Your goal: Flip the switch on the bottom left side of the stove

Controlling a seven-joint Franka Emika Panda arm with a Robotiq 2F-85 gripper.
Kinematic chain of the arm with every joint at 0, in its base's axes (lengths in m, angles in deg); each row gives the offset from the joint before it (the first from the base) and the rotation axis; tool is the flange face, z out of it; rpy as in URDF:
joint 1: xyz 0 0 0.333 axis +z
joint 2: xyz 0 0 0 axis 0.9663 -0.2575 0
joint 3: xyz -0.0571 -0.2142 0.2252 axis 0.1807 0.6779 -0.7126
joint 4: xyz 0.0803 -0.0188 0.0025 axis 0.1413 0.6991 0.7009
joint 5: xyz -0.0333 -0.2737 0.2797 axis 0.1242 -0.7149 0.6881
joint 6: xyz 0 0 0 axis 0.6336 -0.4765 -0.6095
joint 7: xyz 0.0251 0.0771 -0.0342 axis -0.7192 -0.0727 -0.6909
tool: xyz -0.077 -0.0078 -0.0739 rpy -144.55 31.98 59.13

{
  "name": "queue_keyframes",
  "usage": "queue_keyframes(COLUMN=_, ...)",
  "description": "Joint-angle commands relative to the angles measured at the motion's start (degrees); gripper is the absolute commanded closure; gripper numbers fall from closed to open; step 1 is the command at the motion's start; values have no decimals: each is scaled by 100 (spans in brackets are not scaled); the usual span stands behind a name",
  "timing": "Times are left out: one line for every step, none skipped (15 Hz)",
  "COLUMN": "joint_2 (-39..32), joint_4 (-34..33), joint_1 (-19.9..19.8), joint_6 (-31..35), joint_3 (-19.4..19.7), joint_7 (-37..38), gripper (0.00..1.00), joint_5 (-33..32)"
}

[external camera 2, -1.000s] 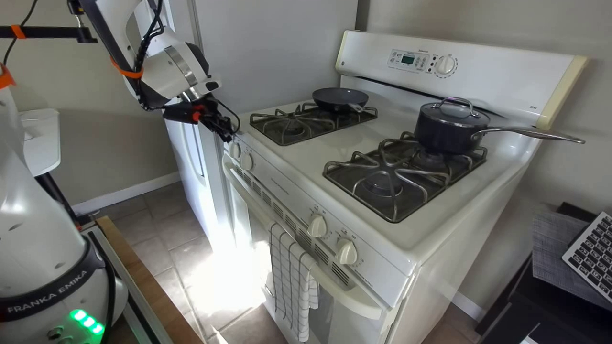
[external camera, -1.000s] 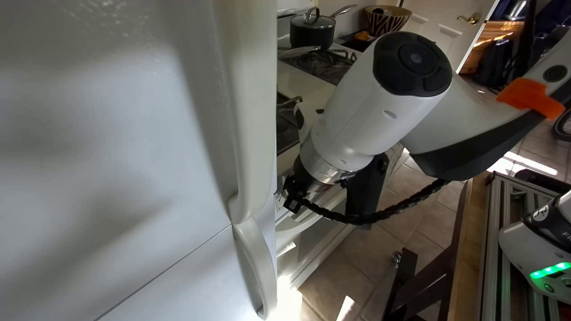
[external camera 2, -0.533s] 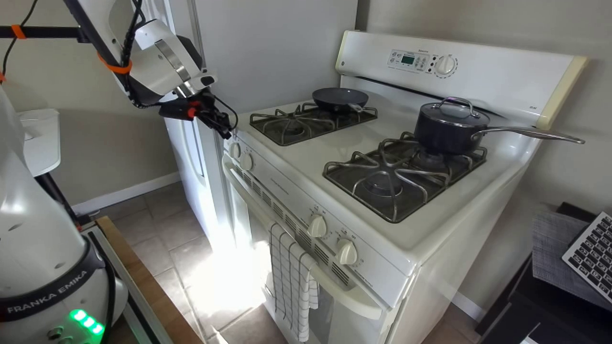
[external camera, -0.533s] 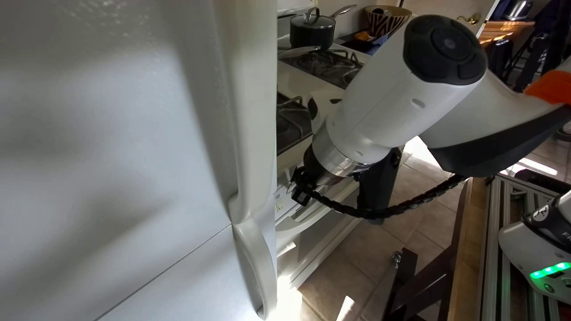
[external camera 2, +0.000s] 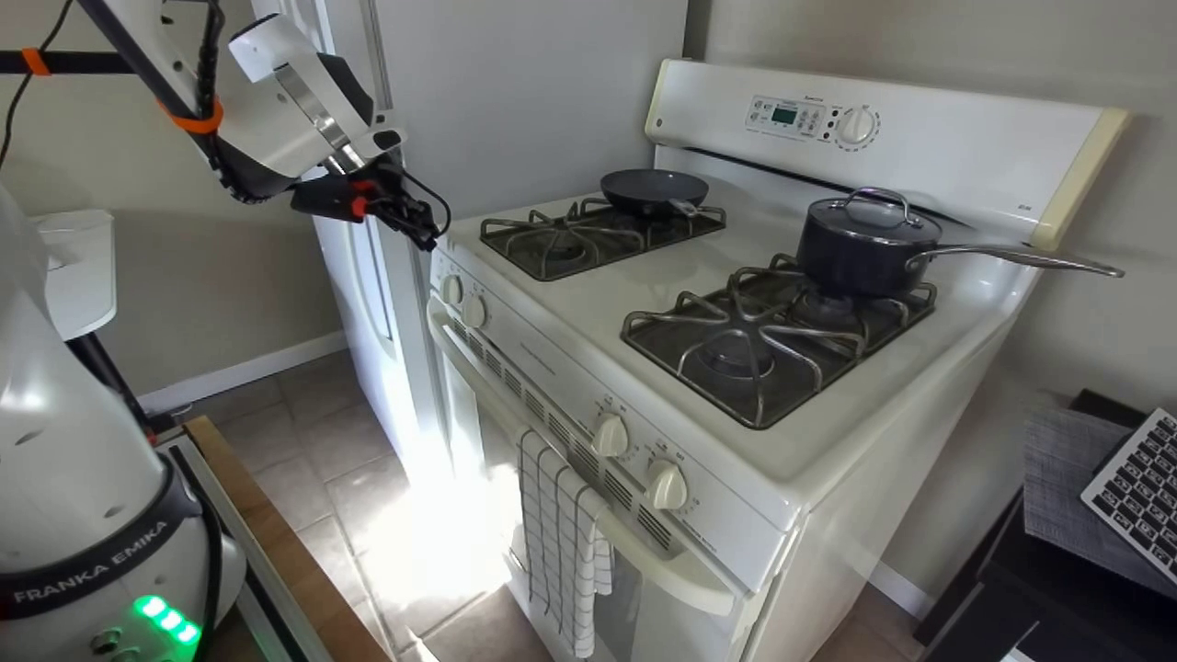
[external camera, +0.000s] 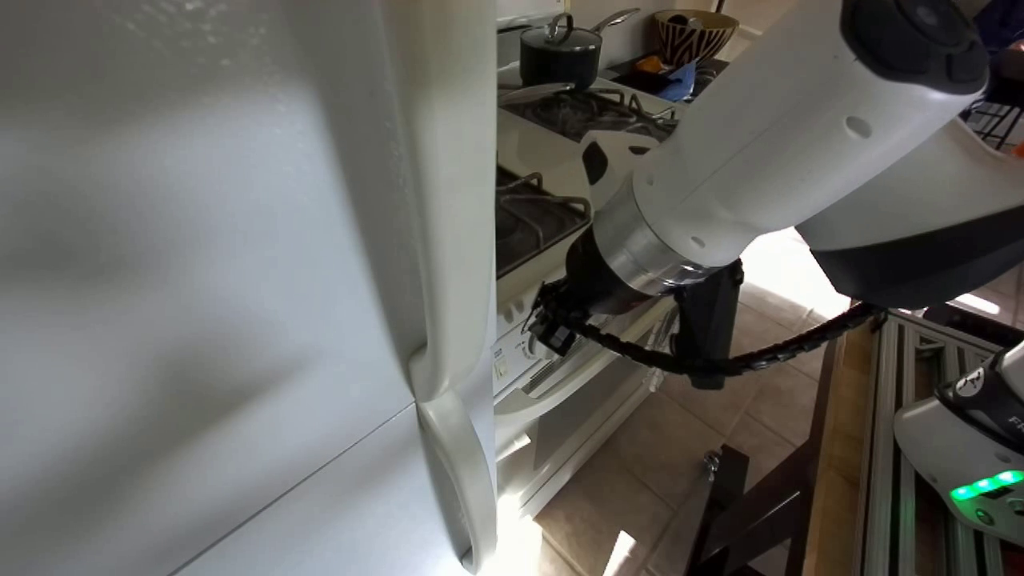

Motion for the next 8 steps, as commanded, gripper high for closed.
queue_keyframes(joint_2=494, joint_4=403, joint_1=32, joint_6=333, joint_3=72, joint_7=-63, gripper=57, joint_5=361)
queue_keyframes(joint_2=564, joint_4=435, joint_1=50, joint_6=354, joint_3=80, joint_7=-93, gripper=57, joint_5=423)
queue_keyframes(joint_2=624, joint_4=489, joint_1=76, joint_6=371, joint_3=90, joint_7=-133, gripper=57, joint_5=518)
queue_keyframes(joint_2=689, joint_4=529, joint_1=91, joint_6=382, joint_3=93, joint_7=-139, gripper=57, joint_5=572)
queue_keyframes(joint_2=732, joint_4=558, joint_1=116, joint_6=391, joint_3=99, joint_7=-181, gripper=57, joint_5=654)
queue_keyframes(joint_2=775, joint_4=587, joint_1=140, joint_6=403, joint_3=108, joint_7=-227, gripper=57, joint_5=732)
queue_keyframes(joint_2=824, joint_4=619, joint_1=173, joint_6=402, joint_3=114, joint_7=-276, gripper=57, joint_5=816)
queue_keyframes(joint_2=861, joint_4=636, joint_1=198, joint_6=399, joint_3=122, joint_7=-300, gripper=57, joint_5=877)
